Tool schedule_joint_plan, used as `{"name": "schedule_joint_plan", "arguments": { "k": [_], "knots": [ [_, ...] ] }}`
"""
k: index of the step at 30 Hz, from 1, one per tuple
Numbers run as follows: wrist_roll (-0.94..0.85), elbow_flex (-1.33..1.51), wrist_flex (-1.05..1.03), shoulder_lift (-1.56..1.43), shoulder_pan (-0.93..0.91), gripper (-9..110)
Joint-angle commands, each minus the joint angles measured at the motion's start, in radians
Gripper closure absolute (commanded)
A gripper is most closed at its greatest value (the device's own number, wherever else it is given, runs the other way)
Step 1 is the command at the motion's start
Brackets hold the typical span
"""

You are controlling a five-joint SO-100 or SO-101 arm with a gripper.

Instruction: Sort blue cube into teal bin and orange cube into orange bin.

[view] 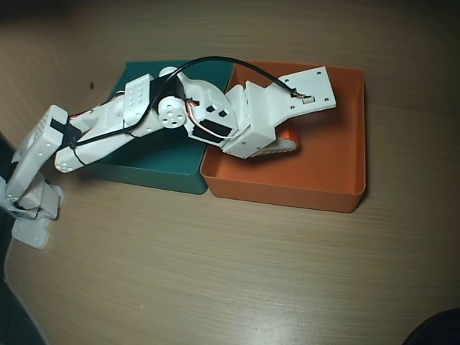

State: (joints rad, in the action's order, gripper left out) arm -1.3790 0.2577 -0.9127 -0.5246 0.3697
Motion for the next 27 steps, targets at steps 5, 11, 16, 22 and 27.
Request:
{"name": "schedule_joint_plan", "arguments": {
  "k": [5, 11, 16, 22, 27],
  "knots": [
    [-0.006, -0.072, 0.014, -0.040, -0.002, 77],
    [-0.006, -0.072, 0.014, -0.049, -0.002, 77],
    [-0.006, -0.075, 0.006, -0.055, -0.002, 78],
    [-0.006, -0.072, 0.003, -0.054, -0.002, 92],
    [-0.005, -0.075, 0.002, -0.058, 0.003, 108]
  ]
}}
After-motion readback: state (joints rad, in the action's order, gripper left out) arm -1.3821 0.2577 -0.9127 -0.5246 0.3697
